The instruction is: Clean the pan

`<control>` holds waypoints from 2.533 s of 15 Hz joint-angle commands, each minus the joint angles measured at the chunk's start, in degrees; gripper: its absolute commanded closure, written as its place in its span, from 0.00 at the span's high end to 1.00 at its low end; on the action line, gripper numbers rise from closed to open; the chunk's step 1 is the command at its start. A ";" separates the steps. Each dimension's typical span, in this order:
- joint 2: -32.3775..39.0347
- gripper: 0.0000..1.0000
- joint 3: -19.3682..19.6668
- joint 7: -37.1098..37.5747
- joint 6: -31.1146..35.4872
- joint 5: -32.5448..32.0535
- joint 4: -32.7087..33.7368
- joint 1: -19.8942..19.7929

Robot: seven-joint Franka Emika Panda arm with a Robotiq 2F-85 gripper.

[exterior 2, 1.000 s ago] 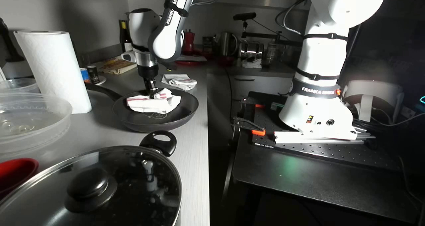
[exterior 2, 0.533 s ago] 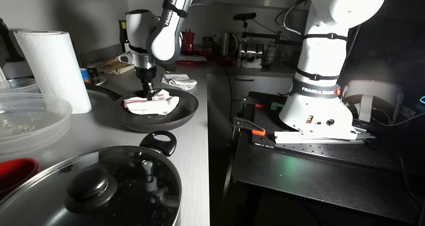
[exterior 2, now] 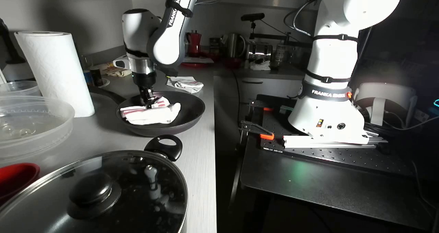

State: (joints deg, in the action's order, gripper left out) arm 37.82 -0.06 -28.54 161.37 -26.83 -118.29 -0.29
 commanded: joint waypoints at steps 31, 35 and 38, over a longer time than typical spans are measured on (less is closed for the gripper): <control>-3.97 0.02 -0.22 -3.44 -1.22 1.49 -7.24 -8.45; -6.95 0.02 -1.47 -4.28 -0.42 2.88 -8.82 -9.99; -10.50 0.02 -3.07 -4.94 -0.57 5.56 -9.83 -11.97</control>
State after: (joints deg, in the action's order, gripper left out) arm 31.89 -1.16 -30.98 160.90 -24.62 -126.07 -9.91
